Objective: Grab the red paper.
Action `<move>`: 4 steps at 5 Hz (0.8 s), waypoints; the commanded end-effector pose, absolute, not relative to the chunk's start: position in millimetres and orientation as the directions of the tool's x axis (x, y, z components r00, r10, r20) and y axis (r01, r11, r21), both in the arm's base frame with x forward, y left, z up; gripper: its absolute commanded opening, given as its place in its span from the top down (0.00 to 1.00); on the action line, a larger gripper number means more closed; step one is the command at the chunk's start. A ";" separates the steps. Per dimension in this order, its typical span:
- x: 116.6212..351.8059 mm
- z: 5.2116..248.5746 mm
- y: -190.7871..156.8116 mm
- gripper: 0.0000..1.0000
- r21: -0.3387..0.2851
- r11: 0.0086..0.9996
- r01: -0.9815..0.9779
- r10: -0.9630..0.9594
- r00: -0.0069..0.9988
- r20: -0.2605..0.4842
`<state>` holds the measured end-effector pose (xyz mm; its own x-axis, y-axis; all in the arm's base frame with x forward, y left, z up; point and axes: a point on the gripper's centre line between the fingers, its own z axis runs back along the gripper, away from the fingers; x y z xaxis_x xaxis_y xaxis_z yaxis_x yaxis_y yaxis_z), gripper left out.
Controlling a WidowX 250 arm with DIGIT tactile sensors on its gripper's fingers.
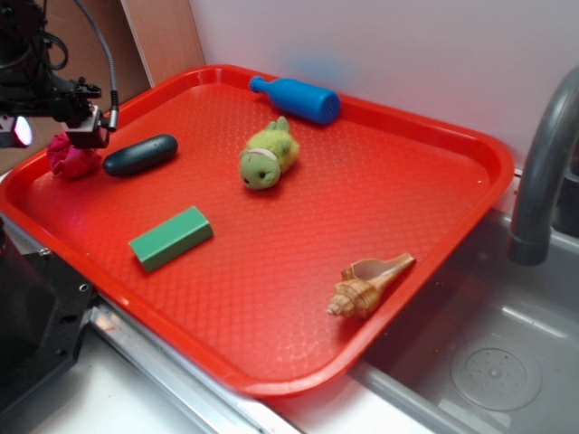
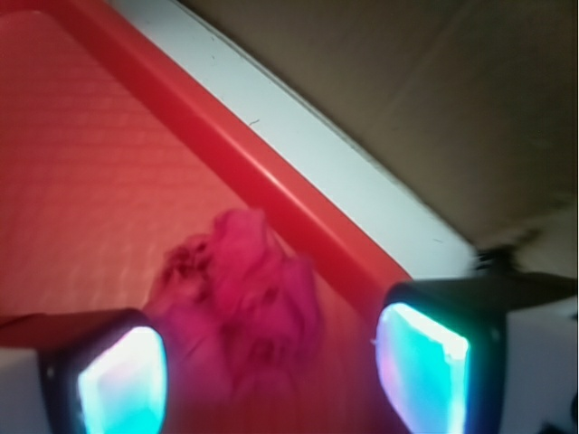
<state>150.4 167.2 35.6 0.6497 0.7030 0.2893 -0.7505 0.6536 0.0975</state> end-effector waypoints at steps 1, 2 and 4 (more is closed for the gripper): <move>160.4 37.1 182.0 0.00 0.040 0.635 -0.772 0.733 0.618 0.285; 170.9 25.3 167.3 1.00 0.099 0.635 -0.766 0.725 0.635 0.267; 173.3 34.0 159.5 1.00 0.089 0.642 -0.762 0.733 0.643 0.222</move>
<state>177.2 151.5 23.4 0.6511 0.7358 0.1860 -0.7575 0.6454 0.0982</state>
